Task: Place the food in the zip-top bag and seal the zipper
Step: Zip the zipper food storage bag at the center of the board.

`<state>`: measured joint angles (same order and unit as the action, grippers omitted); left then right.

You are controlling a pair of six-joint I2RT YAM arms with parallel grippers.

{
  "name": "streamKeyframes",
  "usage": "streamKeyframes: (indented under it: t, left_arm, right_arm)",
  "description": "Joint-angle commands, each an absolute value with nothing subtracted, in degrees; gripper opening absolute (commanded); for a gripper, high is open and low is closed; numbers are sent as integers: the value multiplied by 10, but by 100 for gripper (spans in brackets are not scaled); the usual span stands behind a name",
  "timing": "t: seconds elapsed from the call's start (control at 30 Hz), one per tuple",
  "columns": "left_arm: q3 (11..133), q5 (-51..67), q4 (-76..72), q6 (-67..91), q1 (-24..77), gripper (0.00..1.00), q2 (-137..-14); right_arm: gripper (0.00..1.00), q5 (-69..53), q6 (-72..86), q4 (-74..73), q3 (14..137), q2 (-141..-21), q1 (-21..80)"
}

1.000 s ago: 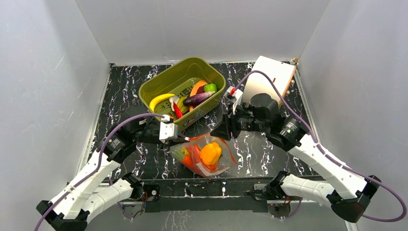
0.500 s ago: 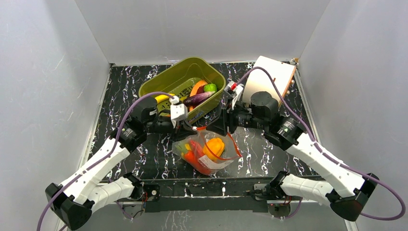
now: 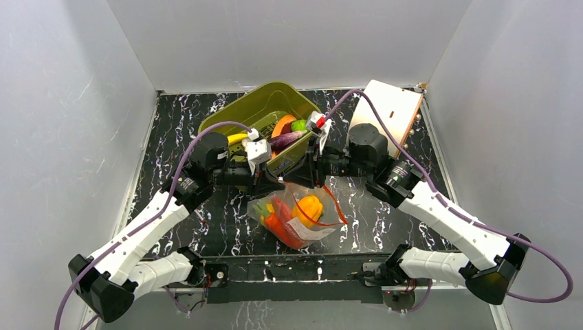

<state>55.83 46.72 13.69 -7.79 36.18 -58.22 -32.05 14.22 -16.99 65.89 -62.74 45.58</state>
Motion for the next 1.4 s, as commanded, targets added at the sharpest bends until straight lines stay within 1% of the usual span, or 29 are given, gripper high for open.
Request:
streamKeyframes:
  t: [0.0, 0.13, 0.23, 0.47, 0.6, 1.17, 1.27, 1.37]
  left_arm:
    - [583, 482, 124, -70, 364, 0, -579]
    - [583, 487, 125, -70, 363, 0, -580]
    - [584, 487, 127, -71, 364, 0, -578]
    - [589, 492, 127, -68, 364, 0, -580]
    - [591, 493, 130, -66, 364, 0, -584]
    - [602, 490, 141, -59, 364, 0, -590]
    - [603, 490, 140, -56, 364, 0, -592]
    - [606, 489, 141, -52, 364, 0, -594]
  right_arm:
    - [20, -340, 114, -116, 663, -627, 461]
    - [24, -344, 113, -108, 661, -637, 462]
    - [25, -344, 111, -103, 661, -643, 463]
    - [22, -356, 107, -106, 661, -656, 466]
    - [23, -364, 103, -110, 658, -655, 467]
    - [20, -348, 77, -151, 650, -655, 470]
    - [16, -345, 73, -154, 647, -650, 470]
    - [6, -343, 70, -153, 645, -647, 470]
